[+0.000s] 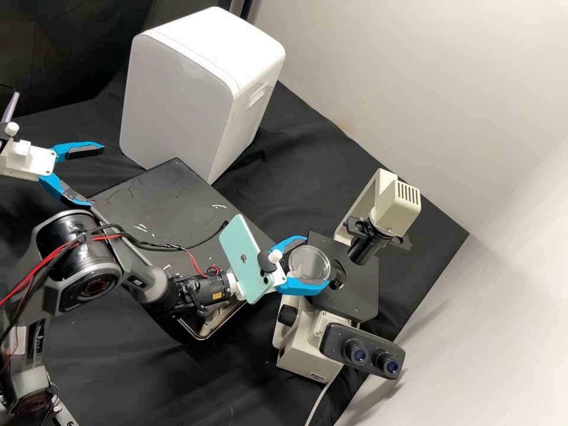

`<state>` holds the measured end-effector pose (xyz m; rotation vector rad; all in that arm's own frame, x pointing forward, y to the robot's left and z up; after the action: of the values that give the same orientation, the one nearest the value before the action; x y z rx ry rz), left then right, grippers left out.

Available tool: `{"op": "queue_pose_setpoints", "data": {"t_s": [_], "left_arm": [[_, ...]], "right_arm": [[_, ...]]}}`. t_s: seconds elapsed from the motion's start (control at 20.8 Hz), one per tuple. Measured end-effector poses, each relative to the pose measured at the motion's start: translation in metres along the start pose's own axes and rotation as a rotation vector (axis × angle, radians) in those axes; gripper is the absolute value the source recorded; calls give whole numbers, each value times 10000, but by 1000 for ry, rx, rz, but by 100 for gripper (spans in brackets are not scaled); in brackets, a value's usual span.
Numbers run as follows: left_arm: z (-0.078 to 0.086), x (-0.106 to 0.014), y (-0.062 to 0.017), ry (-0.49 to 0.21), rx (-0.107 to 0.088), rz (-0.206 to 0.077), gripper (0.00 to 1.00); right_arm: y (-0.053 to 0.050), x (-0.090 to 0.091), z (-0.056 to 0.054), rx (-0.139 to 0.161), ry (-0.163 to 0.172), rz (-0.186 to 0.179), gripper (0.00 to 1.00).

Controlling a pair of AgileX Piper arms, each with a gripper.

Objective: Place the petri dish on the microscope

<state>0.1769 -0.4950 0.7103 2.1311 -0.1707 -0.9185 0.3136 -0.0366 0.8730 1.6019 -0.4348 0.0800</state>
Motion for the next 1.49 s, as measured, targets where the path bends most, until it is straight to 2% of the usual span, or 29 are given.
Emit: {"op": "queue_pose_setpoints", "data": {"t_s": [0.05,0.14,0.38,0.72,0.91,1.01,1.2,1.25,1.49], "left_arm": [[-1,0,0,1,-1,0,100],[-1,0,0,1,-1,0,100],[2,30,7,-1,-2,3,100],[-5,42,-7,5,-7,-3,100],[1,44,-7,5,-9,-2,100],[4,44,-8,5,-9,-2,100],[3,44,-7,5,-9,-2,100],[3,44,-7,5,-9,-2,100],[0,53,2,6,-8,2,100]], "right_arm": [[-41,16,11,-3,-6,-15,0],[-72,51,-12,-15,3,-20,0],[-153,112,22,-23,-12,-29,0],[-154,113,26,-23,-14,-28,0],[-189,175,65,-34,-21,-30,0],[-181,213,117,-38,-45,-13,0],[-131,353,238,-18,-80,64,0],[-131,380,268,-17,-87,72,0],[-131,417,324,-26,-83,104,0]]}}
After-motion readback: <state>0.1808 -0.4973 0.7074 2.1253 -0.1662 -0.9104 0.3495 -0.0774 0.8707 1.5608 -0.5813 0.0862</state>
